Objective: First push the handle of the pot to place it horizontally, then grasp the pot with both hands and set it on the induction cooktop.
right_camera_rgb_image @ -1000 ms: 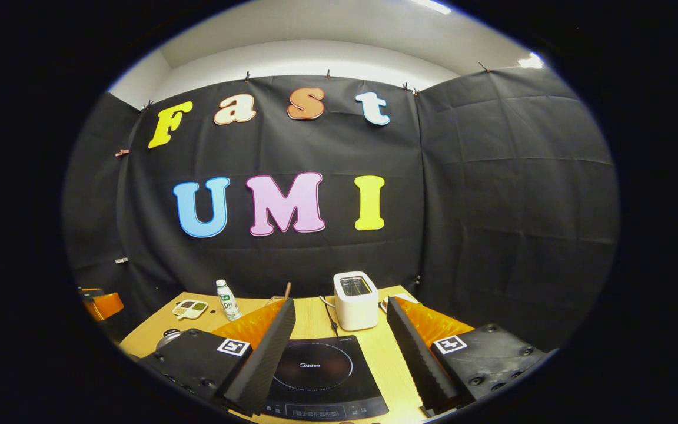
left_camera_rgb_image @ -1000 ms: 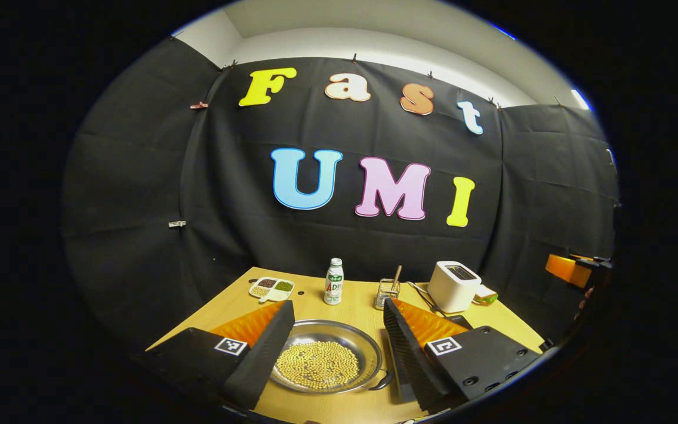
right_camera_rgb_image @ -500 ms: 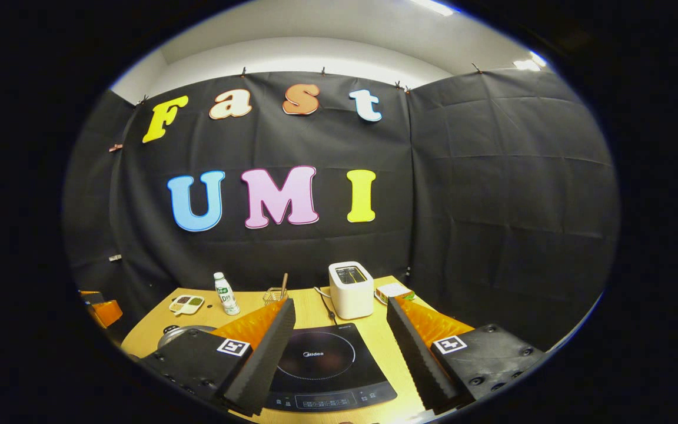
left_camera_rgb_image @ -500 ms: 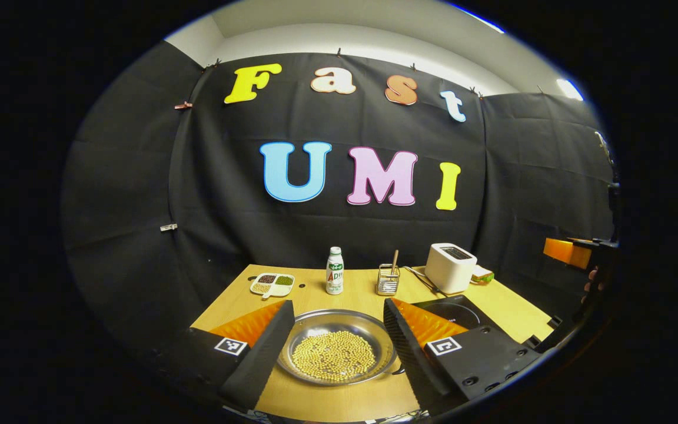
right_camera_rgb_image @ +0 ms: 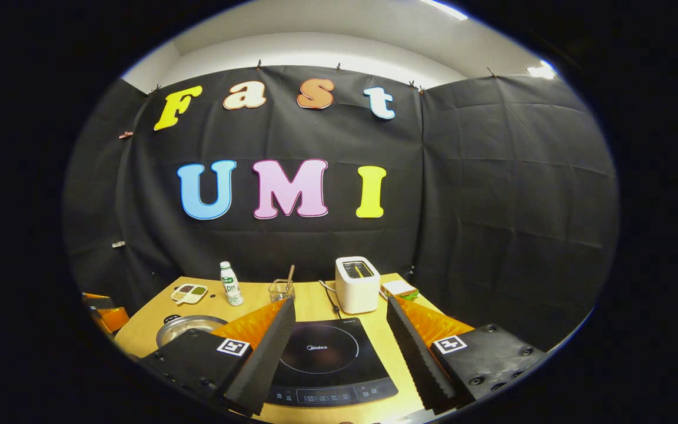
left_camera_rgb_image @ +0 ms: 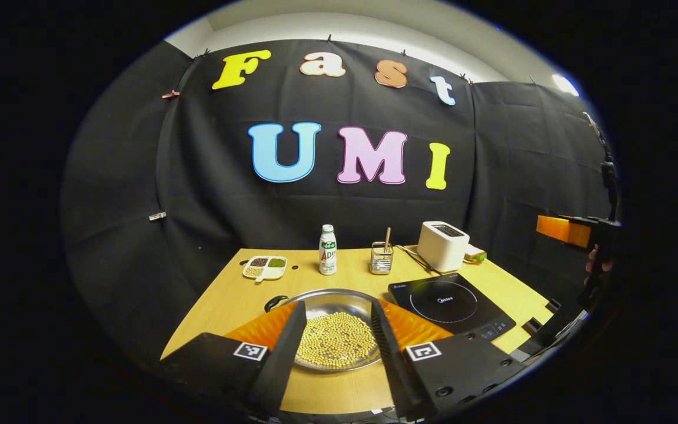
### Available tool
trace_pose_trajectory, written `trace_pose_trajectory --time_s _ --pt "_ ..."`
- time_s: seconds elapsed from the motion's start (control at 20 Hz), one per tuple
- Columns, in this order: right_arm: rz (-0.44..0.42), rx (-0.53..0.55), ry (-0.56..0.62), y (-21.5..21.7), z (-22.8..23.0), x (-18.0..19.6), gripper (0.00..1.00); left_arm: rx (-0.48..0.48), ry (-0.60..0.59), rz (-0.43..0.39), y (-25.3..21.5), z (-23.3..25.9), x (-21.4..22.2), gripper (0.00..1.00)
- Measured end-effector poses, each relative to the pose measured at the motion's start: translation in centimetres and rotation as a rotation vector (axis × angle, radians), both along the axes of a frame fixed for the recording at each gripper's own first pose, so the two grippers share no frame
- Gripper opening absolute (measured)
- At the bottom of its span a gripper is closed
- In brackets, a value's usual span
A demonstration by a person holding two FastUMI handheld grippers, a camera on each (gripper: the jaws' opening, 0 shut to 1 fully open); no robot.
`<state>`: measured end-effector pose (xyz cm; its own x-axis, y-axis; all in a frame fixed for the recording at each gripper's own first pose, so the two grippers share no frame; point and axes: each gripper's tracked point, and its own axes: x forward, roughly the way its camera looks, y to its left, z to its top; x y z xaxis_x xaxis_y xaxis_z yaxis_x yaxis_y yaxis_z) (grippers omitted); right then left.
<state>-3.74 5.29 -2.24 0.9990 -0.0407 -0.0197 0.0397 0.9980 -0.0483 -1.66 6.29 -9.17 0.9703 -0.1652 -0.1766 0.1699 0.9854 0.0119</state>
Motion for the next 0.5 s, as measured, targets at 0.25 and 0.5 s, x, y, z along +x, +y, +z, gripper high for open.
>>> trace_pose_trajectory --time_s 0.25,0.5 --pt "0.063 0.005 0.005 1.3 -0.6 2.0 0.97 0.01 0.1 -0.035 -1.7 -2.3 0.7 0.47" --pt "0.126 0.027 0.019 1.5 -1.1 4.8 0.98 0.028 0.209 -0.064 -4.1 -5.6 0.9 0.11"
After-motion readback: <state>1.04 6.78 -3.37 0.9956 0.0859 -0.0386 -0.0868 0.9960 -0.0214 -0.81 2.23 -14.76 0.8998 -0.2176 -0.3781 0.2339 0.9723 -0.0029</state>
